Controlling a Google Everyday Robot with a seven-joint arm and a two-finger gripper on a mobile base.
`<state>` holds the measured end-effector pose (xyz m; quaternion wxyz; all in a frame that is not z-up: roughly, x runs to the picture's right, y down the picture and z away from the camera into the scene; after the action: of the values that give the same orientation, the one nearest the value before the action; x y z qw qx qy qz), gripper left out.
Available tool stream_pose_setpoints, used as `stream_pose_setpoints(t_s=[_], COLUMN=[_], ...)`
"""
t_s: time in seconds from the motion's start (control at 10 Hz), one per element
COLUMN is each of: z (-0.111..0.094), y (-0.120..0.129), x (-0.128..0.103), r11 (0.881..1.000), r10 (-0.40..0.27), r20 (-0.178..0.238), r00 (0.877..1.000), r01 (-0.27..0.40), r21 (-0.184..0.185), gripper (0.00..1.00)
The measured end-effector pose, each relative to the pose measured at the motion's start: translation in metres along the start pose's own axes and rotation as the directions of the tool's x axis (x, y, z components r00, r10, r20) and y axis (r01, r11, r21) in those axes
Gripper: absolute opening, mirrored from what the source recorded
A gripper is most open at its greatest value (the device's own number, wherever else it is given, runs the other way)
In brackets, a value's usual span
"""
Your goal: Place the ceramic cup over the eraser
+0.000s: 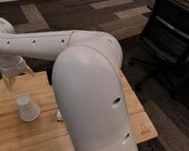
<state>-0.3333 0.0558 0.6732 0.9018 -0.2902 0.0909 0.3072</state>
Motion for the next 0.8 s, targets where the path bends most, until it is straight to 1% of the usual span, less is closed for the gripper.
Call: stream_pose_setpoints(t_s=[0.1, 0.2, 0.3, 0.4, 0.6, 0.8], z=[0.0, 0.001, 0.002, 0.004, 0.006, 0.006], y=[0.003, 0.016, 0.033, 0.043, 0.058, 0.062], x=[-0.005, -0.016, -0.025, -0.031, -0.035, -0.03], r11=[1.0, 0.998, 0.994, 0.991, 0.985, 0.984], r10=[-0.016, -0.054, -0.099, -0.128, -0.166, -0.176], r20=[0.014, 0.036, 0.052, 0.059, 0.057, 0.036], r00=[1.0, 0.998, 0.994, 0.99, 0.984, 0.984], r01=[0.016, 0.055, 0.101, 0.13, 0.169, 0.177], r21=[-0.007, -0.018, -0.034, -0.04, -0.046, -0.035], gripper=[0.65, 0.65, 0.65, 0.65, 0.65, 0.65])
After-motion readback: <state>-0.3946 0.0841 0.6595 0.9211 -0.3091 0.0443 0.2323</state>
